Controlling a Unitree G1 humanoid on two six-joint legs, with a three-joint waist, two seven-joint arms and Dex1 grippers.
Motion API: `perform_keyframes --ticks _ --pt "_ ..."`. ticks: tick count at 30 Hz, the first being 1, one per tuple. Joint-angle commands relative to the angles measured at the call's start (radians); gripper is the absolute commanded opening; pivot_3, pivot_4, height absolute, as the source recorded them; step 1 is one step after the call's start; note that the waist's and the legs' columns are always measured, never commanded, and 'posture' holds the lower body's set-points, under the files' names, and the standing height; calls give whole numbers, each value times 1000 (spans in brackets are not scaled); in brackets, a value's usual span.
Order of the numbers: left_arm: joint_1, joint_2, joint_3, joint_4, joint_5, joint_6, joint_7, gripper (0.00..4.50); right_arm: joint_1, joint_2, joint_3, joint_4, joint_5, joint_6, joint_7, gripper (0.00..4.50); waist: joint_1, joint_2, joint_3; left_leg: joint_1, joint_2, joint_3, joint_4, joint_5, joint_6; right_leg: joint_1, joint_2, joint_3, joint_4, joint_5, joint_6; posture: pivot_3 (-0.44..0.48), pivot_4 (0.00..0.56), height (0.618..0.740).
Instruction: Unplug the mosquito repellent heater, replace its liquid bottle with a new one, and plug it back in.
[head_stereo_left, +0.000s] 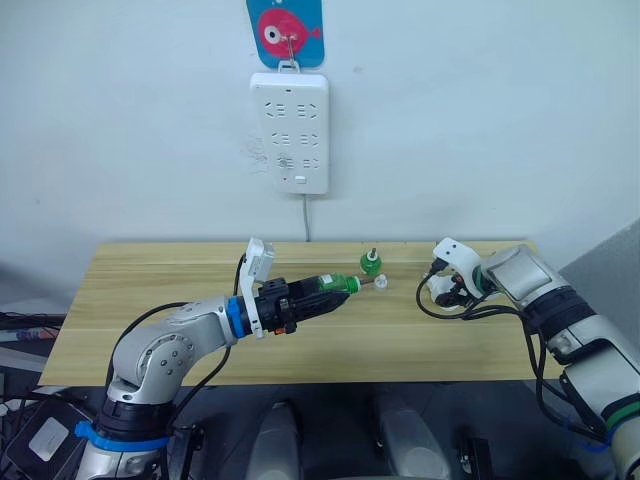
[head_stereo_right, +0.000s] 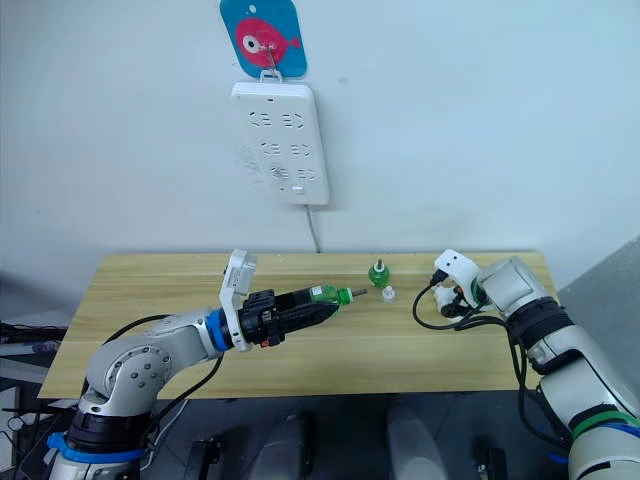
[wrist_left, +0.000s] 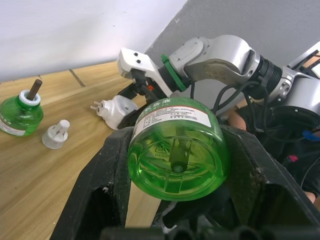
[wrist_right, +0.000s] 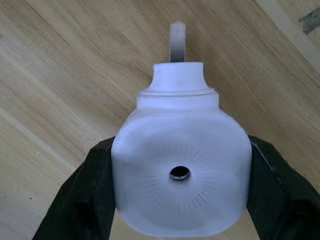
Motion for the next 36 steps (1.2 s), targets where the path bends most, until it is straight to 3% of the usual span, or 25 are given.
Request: perform_keyframes --ticks 1,5,11,16,19,24,36 --pt "-21 2 -4 1 12 -26 -39 2318 28 -44 -60 -121 1 20 29 2966 0 0 0 0 0 0 0 0 0 0 0 0 0 0 0 -151 233 736" --pt "-63 15 8 41 19 -24 -73 2318 113 -117 -184 -331 64 76 46 2966 2 0 0 -1 0 -1 0 0 0 0 0 -1 0 0 0 -155 225 736" --pt "-116 81 57 59 -47 47 -140 2318 264 -143 -512 -667 273 221 52 2966 -2 0 0 -2 -1 -2 0 0 0 0 -1 -2 0 0 0 -164 219 736" --pt "-201 151 121 91 -160 164 -169 2318 364 47 -893 -936 620 419 42 2966 -5 0 0 -2 0 -3 1 0 0 0 1 -3 1 -1 2 -187 208 736" --pt "-263 158 136 114 -222 221 -169 2318 338 171 -1021 -1002 807 553 -1 2966 -5 0 0 -2 0 -3 2 0 0 0 0 -3 1 -1 3 -194 203 736" --pt "-315 149 125 116 -270 272 -168 2318 266 313 -1096 -1038 983 720 -130 2966 -10 1 -1 -1 0 -2 2 0 0 0 0 -2 1 1 1 -196 203 736" --pt "-333 128 100 91 -264 284 -166 2318 252 351 -1078 -1000 1177 721 -315 2966 -16 1 -1 -2 0 -2 1 0 0 0 0 -2 1 1 1 -183 207 736"
